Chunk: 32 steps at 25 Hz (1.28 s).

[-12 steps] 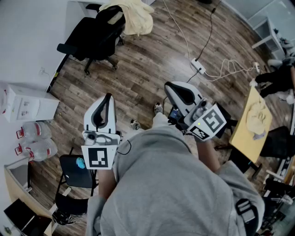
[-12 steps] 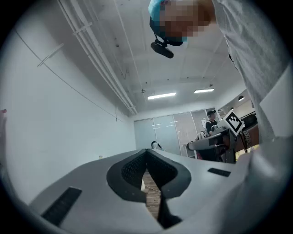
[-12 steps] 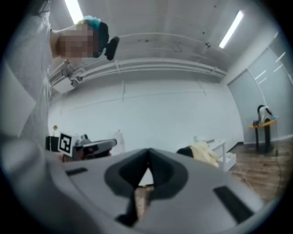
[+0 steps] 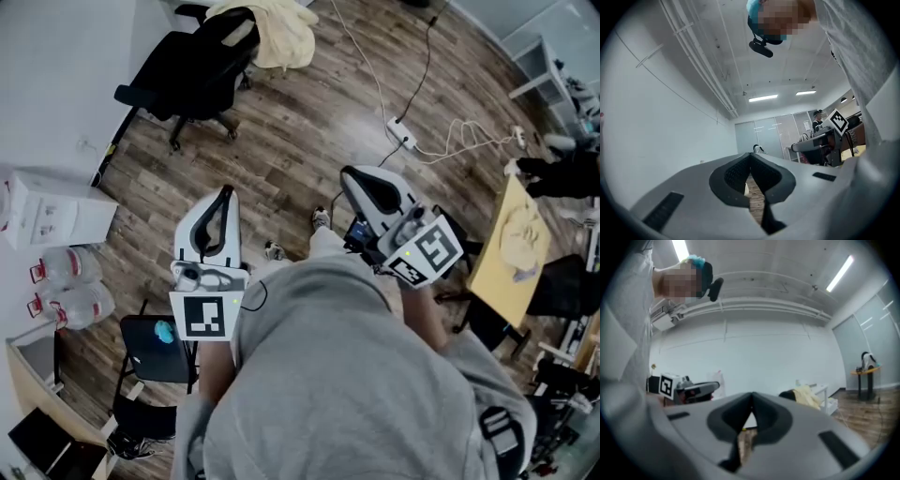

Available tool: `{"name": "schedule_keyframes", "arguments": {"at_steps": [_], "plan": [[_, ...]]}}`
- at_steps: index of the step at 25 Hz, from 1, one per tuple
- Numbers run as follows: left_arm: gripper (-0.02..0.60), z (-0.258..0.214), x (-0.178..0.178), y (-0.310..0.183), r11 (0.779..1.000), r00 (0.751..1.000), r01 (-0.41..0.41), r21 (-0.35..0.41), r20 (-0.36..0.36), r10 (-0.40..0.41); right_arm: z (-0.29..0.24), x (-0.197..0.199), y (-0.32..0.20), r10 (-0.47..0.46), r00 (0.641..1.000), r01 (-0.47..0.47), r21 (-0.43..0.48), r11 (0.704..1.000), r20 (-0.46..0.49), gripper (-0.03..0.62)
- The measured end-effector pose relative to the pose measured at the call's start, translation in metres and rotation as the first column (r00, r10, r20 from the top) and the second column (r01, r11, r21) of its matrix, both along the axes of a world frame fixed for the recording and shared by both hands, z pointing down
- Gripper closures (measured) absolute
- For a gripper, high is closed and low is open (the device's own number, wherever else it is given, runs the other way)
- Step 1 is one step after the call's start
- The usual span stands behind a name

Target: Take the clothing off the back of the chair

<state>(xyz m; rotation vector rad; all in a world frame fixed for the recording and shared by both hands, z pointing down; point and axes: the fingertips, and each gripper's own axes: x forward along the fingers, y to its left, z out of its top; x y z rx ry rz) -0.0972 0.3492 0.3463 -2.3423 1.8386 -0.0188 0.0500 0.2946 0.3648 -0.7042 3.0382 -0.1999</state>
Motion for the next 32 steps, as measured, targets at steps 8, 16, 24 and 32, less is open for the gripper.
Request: {"name": "schedule_keyframes", "arguments": {"at_steps": [8, 16, 24, 32], "plan": [[0.546, 0.005, -0.003, -0.007, 1.000, 1.000, -0.020, -0.017, 0.019, 0.021, 0.000, 0.000, -0.003, 0.018, 1.000, -0.018, -0.011, 1.000, 0.000, 0.560], [0.546, 0.015, -0.003, -0.010, 0.999, 0.999, -0.033, -0.039, 0.019, 0.034, 0.004, -0.002, -0.008, 0.022, 1.000, -0.022, -0.027, 0.999, 0.002, 0.560], [0.546, 0.019, -0.005, -0.008, 0.998, 0.999, -0.040, -0.047, -0.005, 0.040, 0.006, -0.001, -0.006, 0.030, 0.999, -0.029, -0.041, 0.999, 0.020, 0.560], [0.546, 0.021, -0.013, -0.029, 0.998, 1.000, -0.023, -0.060, -0.012, 0.022, 0.015, -0.005, -0.034, 0.028, 1.000, -0.028, -0.057, 0.998, 0.008, 0.560]]}}
